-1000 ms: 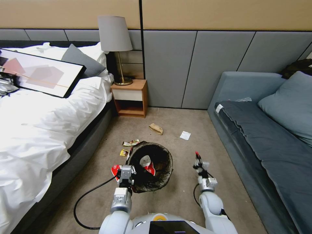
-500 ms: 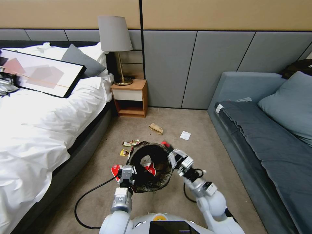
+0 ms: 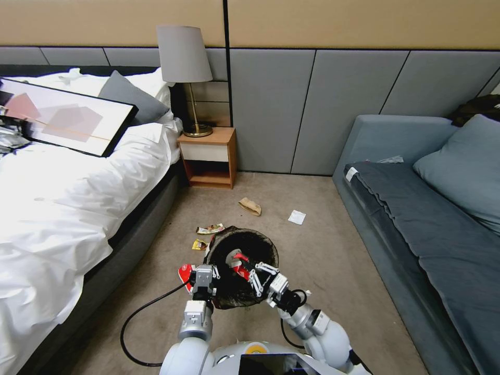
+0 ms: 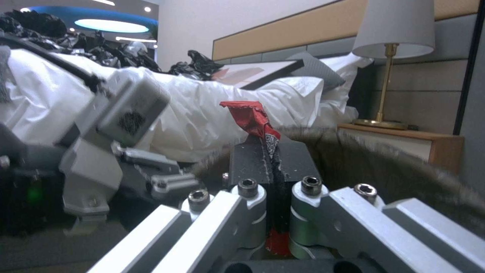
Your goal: Pick up the trash bin, then pick up the garbage from the floor and place it into the trash bin.
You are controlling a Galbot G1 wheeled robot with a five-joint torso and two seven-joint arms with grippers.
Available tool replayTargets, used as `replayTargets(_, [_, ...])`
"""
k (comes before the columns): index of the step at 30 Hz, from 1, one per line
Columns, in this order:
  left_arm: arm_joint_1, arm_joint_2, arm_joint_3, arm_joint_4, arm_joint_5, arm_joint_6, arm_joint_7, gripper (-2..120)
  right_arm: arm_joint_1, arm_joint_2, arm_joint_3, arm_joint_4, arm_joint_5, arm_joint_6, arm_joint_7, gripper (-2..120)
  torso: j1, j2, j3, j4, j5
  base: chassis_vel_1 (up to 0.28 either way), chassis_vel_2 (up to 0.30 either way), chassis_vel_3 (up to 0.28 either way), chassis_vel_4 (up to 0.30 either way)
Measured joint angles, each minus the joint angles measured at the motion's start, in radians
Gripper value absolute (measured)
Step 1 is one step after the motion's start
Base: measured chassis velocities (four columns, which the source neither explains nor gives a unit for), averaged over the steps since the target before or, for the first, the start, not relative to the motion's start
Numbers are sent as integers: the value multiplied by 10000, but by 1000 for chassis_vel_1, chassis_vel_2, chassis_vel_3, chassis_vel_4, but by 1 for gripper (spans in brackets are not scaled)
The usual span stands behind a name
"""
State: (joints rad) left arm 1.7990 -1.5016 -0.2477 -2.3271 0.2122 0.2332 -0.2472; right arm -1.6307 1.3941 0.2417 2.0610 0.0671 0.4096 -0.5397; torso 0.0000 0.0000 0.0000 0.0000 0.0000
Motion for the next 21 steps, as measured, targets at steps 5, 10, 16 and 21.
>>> replayTargets(5, [-1, -9, 25, -16, -2, 3, 1, 1, 177, 104, 7, -407, -81, 69, 283, 13, 0, 0, 0, 1, 0, 0, 0, 0, 0])
replayTargets(10, [-2, -25, 25, -16, -9, 8, 1, 1, 268, 136, 12, -510, -77, 73, 350, 30, 0, 0, 0, 1, 0, 0, 0, 0, 0])
replayTargets(16, [-29, -56, 52, 8, -11, 12, 0, 1, 336, 163, 74, -505, -63, 65, 428, 51, 0, 0, 0, 1, 0, 0, 0, 0, 0])
replayTargets(21, [-55, -81, 103, 58, -7, 14, 0, 1, 323, 203, 111, -504, -68, 60, 575, 71, 0, 0, 0, 0, 0, 0, 0, 0, 0])
